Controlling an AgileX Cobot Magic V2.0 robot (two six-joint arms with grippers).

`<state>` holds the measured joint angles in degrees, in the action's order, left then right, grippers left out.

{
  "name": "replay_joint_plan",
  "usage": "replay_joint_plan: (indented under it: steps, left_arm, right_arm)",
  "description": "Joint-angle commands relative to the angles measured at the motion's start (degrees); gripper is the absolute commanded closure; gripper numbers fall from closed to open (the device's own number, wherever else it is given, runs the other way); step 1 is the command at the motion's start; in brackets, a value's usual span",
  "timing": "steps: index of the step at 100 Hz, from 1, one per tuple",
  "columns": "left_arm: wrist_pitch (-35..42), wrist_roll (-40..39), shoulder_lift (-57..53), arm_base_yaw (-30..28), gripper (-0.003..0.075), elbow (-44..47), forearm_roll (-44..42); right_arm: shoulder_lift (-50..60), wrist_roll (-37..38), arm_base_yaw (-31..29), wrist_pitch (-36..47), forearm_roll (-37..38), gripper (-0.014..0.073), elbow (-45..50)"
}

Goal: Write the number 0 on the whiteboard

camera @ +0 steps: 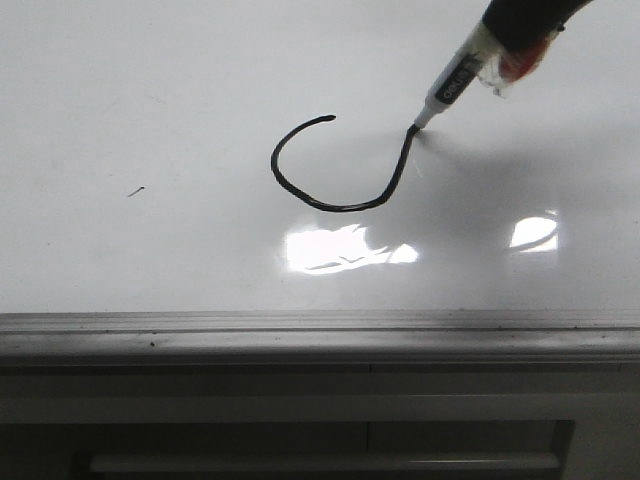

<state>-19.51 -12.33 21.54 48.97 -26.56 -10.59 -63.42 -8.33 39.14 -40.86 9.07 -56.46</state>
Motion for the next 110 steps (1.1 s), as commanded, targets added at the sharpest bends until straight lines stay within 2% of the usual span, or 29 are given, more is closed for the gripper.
replay_joint_plan:
  steps: [1, 34, 93, 110]
  left_arm:
    - [4.4, -0.5, 0.3, 0.2, 0.074, -1.6, -0.1]
    - [4.4, -0.5, 0.3, 0.2, 0.074, -1.6, -0.1]
    - [4.4, -0.5, 0.3, 0.2, 0.074, -1.6, 0.3]
    - [4.2, -0.5, 0.3, 0.2, 0.074, -1.6, 0.3]
  right_arm:
    - [-0.9, 0.5, -1.3, 1.3, 7.4, 0.0648, -1.2]
    - [-3.9, 0.5, 2.9, 3.8, 7.0, 0.0648, -1.6]
    - [-7.5, 0.9, 6.3, 4.3, 6.8, 0.0648, -5.1]
    - [-5.1, 0.9, 7.6, -0.9, 6.8, 0.0648, -9.3]
